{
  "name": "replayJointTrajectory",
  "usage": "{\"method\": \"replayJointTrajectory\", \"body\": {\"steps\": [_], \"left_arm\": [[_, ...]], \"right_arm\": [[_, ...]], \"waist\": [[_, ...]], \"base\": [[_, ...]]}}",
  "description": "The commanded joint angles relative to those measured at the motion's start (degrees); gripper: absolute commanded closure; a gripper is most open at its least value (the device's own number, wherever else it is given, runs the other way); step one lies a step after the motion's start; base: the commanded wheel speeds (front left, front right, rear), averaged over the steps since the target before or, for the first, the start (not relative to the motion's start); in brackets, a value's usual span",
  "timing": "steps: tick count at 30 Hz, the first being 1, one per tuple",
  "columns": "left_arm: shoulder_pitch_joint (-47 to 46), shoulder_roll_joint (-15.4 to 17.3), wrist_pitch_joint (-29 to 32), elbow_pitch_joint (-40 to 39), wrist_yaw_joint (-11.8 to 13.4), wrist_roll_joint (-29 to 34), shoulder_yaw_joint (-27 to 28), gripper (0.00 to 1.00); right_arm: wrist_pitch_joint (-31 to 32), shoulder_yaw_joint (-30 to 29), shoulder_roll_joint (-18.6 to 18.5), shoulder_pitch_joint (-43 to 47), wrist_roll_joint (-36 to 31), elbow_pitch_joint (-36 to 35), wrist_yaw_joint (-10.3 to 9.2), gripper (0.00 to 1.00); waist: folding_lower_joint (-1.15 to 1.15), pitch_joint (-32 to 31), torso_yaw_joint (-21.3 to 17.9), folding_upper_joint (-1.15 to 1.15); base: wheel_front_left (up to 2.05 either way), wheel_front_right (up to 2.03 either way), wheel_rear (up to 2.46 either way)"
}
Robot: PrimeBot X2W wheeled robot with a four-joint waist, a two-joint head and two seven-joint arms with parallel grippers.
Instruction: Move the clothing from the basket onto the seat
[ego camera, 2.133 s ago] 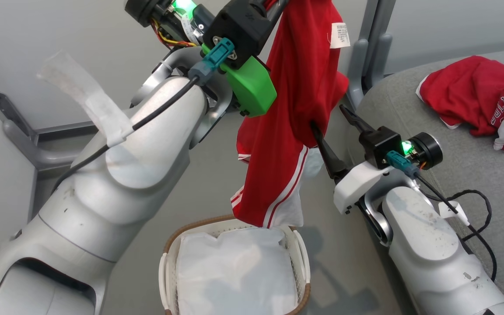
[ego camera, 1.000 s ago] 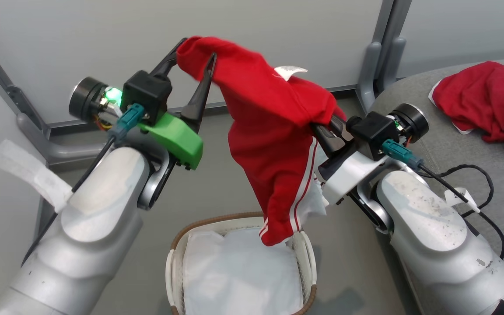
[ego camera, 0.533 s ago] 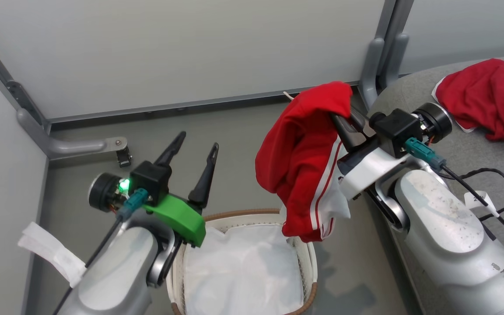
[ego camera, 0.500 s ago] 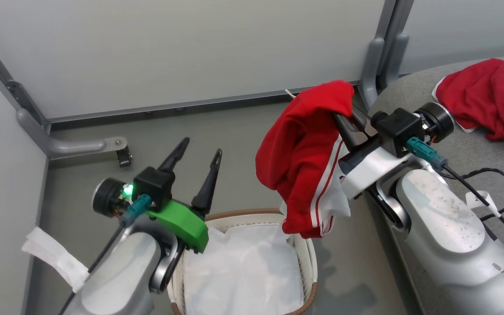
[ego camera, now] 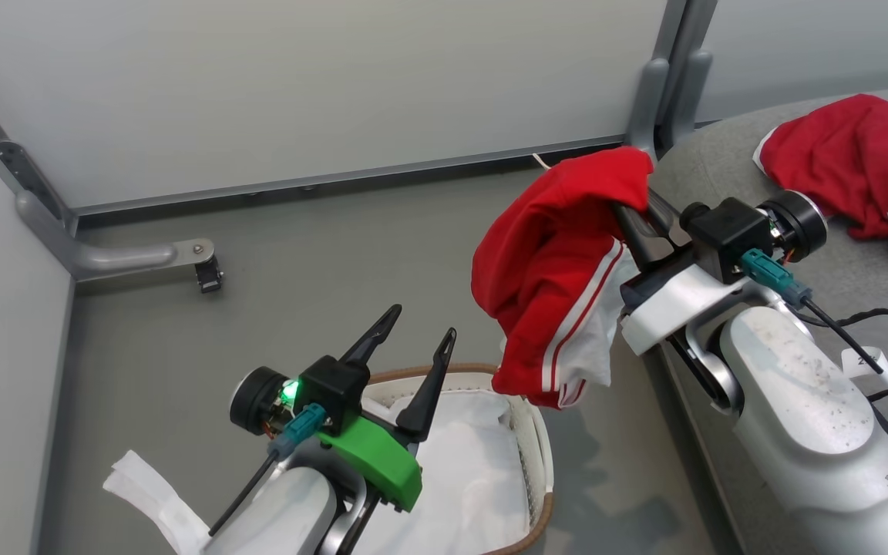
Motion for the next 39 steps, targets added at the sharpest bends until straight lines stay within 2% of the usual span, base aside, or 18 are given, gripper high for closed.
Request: {"method": "replayJointTrajectory", "body": {"steps": [1,11,29,35,39], "left_arm": [[1.22,-0.42,-0.31,-0.36,0.01,0.55,0.15,0.00],[2.82,-1.57,-0.28,-1.83,-0.39,1.93,1.40,0.00],[1.83,-3.12,-0.29,-1.12,-2.02,5.73,1.08,0.00],[1.25,-3.37,-0.28,-0.69,-2.45,6.12,0.85,0.00],[0.99,-3.50,-0.28,-0.41,-2.71,6.42,0.60,0.00]], "right_arm": [[-0.30,-0.40,-0.26,0.85,-0.44,-0.39,-0.08,1.00],[-0.30,-2.83,-0.46,2.13,-1.59,-1.33,-0.08,1.00],[-0.30,-10.85,-1.78,7.78,-3.55,-5.98,-0.08,1.00],[-0.30,-12.74,-1.64,9.43,-3.71,-6.39,-0.08,1.00],[-0.30,-13.82,-1.63,9.90,-3.86,-6.75,-0.08,1.00]], "waist": [[0.00,0.21,-0.59,0.00],[0.00,1.14,-5.05,0.00],[0.00,5.36,-21.28,0.00],[0.00,6.15,-24.04,0.00],[0.00,6.62,-24.55,0.00]], "base": [[0.00,0.00,0.00],[0.00,0.00,0.00],[0.00,0.00,0.00],[0.00,0.00,0.00],[0.00,0.00,0.00]]}}
